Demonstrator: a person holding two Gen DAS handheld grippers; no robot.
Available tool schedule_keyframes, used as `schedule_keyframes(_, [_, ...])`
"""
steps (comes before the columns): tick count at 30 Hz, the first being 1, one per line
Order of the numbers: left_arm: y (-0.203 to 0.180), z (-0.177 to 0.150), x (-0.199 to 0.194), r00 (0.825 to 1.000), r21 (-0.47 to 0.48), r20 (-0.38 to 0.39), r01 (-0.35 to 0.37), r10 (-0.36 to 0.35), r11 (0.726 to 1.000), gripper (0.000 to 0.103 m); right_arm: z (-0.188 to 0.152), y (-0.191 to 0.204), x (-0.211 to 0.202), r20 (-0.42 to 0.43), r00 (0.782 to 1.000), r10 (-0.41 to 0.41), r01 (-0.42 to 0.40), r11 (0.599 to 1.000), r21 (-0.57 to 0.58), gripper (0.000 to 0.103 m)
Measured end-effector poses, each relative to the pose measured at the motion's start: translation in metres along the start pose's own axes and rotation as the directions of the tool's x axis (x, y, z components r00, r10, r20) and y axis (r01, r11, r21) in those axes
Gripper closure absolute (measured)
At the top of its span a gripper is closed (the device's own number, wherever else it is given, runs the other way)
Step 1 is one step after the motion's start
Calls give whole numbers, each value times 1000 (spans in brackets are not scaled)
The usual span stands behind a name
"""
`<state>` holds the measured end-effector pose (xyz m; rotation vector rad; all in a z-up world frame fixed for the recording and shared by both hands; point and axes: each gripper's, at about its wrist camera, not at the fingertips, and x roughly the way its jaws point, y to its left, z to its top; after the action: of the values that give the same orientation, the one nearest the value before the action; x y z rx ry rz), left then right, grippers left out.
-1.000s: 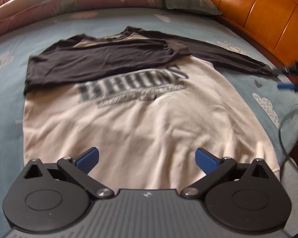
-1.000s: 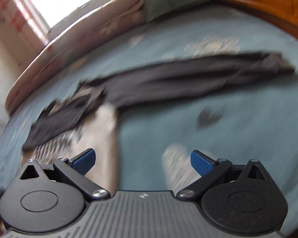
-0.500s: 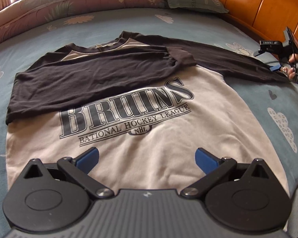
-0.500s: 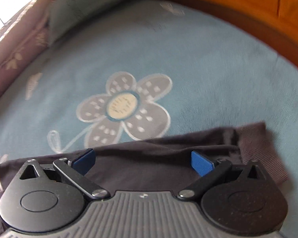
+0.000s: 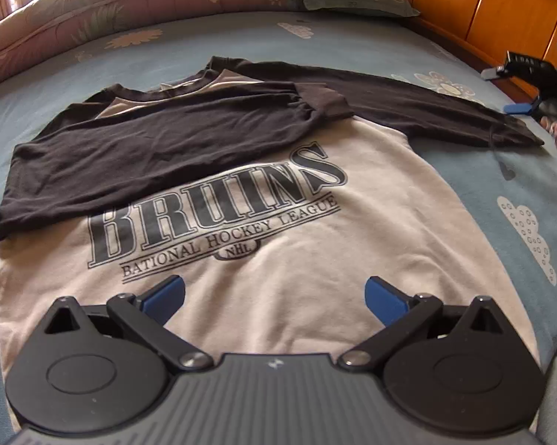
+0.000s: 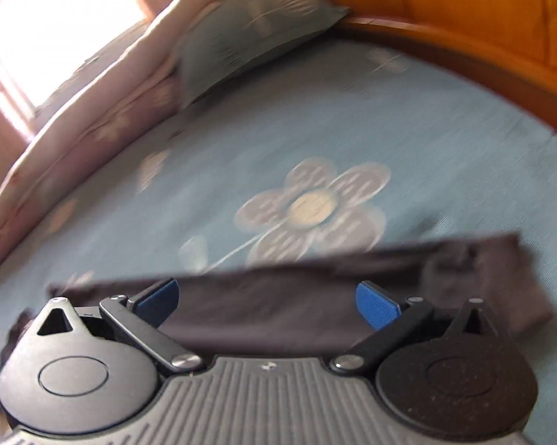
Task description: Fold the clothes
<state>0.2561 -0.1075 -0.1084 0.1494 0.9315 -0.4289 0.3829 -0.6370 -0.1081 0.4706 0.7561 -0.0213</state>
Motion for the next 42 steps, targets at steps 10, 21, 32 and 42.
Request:
schedule_keyframes(10, [-1, -6, -2, 1000, 14, -1, 17, -17, 1000, 1, -51, 20, 2, -157, 987, -45, 27, 994, -110, 0])
schedule_keyframes(21, [1, -10, 0, 1000, 23, -6, 8, -8, 1000, 1, -51, 42, 29, -157, 987, 31, -41, 997, -61, 0])
schedule_keyframes(32, [15, -17, -6, 998, 9, -13, -66, 66, 998, 1, -40, 86, 49, -158, 985, 72, -89, 991, -102, 0])
schedule_keyframes(42, [16, -25, -8, 999, 10, -14, -44, 44, 999, 1, -77, 53, 3, -171, 975, 141, -137, 990, 36, 0])
